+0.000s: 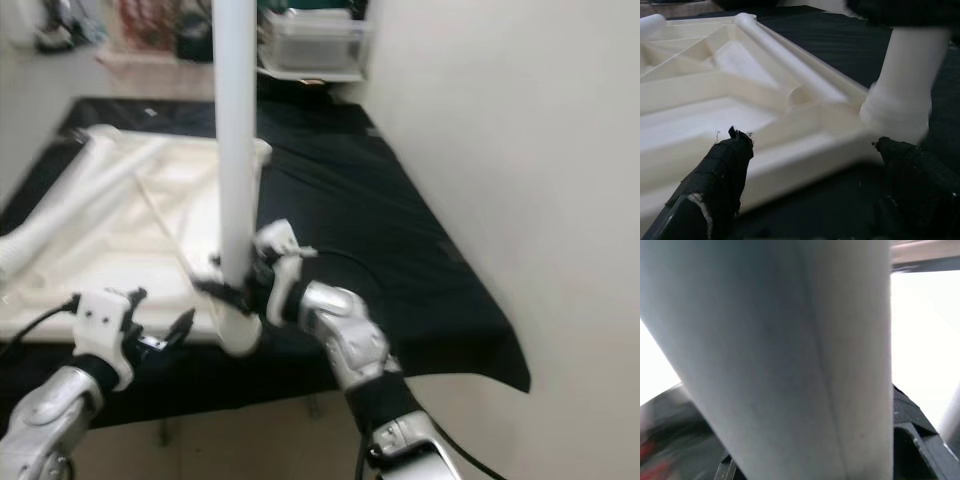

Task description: Building children table

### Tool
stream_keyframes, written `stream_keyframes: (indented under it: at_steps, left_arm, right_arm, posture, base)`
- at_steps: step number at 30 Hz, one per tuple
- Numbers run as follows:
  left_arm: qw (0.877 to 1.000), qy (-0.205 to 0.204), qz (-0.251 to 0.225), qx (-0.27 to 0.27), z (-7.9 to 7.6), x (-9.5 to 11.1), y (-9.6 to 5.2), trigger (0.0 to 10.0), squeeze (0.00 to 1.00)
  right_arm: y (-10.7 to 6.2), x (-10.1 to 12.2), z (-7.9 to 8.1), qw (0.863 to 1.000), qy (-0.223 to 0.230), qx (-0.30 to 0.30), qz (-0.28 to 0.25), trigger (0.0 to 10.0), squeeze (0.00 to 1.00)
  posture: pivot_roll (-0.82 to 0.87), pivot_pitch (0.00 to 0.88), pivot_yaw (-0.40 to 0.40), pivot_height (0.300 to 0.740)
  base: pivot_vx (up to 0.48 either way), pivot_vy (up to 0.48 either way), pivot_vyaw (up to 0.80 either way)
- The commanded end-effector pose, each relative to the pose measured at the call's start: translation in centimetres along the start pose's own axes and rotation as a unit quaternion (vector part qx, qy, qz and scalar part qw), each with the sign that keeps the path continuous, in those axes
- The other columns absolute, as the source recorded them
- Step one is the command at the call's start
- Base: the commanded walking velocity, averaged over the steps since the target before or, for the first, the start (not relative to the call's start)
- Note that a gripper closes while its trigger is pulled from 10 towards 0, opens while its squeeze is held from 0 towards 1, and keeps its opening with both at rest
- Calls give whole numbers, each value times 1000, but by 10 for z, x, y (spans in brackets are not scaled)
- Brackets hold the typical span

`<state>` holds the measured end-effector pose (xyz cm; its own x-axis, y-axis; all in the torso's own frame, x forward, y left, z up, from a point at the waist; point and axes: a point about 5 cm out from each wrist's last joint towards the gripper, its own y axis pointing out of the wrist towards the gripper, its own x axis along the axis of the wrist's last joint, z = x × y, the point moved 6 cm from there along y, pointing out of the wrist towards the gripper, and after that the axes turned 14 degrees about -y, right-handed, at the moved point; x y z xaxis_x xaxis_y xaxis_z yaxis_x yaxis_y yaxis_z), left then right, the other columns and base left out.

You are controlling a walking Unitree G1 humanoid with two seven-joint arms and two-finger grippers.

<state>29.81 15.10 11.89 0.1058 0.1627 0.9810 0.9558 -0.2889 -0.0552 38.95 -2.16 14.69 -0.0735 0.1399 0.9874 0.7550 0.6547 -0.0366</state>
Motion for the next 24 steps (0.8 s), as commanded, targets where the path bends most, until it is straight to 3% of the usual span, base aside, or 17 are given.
stream_keyframes:
  at_steps: [1, 4, 5, 6, 7, 8, 13, 14, 16, 17, 18, 19, 20, 21, 22, 23, 24]
  left_arm:
    - [1000, -11, 7, 2, 1, -6, -2, 10000, 0]
    - [1000, -11, 7, 1, 1, -6, -2, 10000, 0]
    - [1000, -11, 8, 0, 0, -6, -2, 10000, 0]
    - [1000, -11, 9, 0, 0, -6, -2, 10000, 0]
    - [1000, -11, 9, 0, 0, -6, -2, 10000, 0]
    - [1000, -11, 9, 0, 1, -7, -2, 10000, 0]
    - [1000, -11, 9, 0, 1, -7, -2, 10000, 0]
    - [1000, -11, 10, 0, 1, -7, -2, 10000, 0]
    - [1000, -11, 10, 0, 1, -7, -2, 10000, 0]
    - [1000, -11, 10, 0, 1, -8, -2, 10000, 0]
    - [1000, -11, 10, 0, 1, -8, -2, 10000, 0]
    - [1000, -11, 10, 0, 1, -8, -2, 10000, 0]
    - [1000, -11, 10, 0, 1, -8, -2, 10000, 0]
    - [1000, -12, 10, 0, 1, -8, -3, 10000, 0]
    - [1000, -12, 10, 0, 1, -8, -3, 10000, 0]
    - [1000, -12, 10, -1, 1, -8, -2, 10000, 0]
    - [1000, -12, 10, -1, 1, -8, -2, 10000, 0]
  right_arm:
    - [-18, -36, -52, 983, 28, -158, 89, 0, 0]
    - [-29, -48, -69, 968, 29, -220, 119, 0, 0]
    - [-50, -65, -83, 945, 15, -285, 159, 0, 0]
    - [-51, -70, -76, 946, 19, -275, 171, 0, 0]
    - [-47, -71, -67, 952, 28, -253, 170, 4314, 0]
    - [-43, -68, -59, 959, 33, -232, 159, 10000, 0]
    - [-33, -55, -52, 971, 32, -208, 118, 10000, 0]
    - [-24, -40, -45, 980, 41, -179, 74, 10000, 1000]
    - [-17, -28, -38, 987, 50, -149, 40, 10000, 1000]
    - [-11, -12, -28, 993, 61, -102, 5, 10000, 871]
    - [-11, -12, -28, 993, 61, -102, 5, 10000, 871]
    - [-8, 7, -10, 997, 57, -23, -36, 10000, 0]
    - [-8, 7, -10, 997, 57, -23, -36, 10000, 0]
    - [-10, 20, 6, 996, 50, 40, -62, 10000, 0]
    - [-10, 20, 6, 996, 50, 40, -62, 10000, 0]
    - [-19, 28, 28, 988, 43, 129, -74, 10000, 0]
    - [-19, 28, 28, 988, 43, 129, -74, 10000, 0]
  posture:
    - [155, 0, -131, 740]
    - [155, 0, -131, 740]
    - [153, 0, -129, 740]
    - [153, 0, -129, 740]
    - [152, 0, -128, 740]
    - [152, 0, -128, 740]
    - [152, 0, -128, 740]
    - [151, 0, -127, 740]
    - [151, 0, -127, 740]
    - [151, 0, -127, 740]
    - [151, 0, -127, 740]
    - [151, 0, -127, 740]
    - [151, 0, -127, 740]
    - [151, 0, -127, 740]
    - [151, 0, -127, 740]
    - [152, 0, -129, 740]
    - [152, 0, -129, 740]
  base:
    - [0, 0, 0]
    - [0, 0, 0]
    - [0, 0, 0]
    - [0, 0, 0]
    - [0, 0, 0]
    - [0, 0, 0]
    - [0, 0, 0]
    - [0, 0, 0]
    - [0, 0, 0]
    - [0, 0, 0]
    - [0, 0, 0]
    - [0, 0, 0]
    - [0, 0, 0]
    - [0, 0, 0]
    - [0, 0, 0]
    - [0, 0, 0]
    - [0, 0, 0]
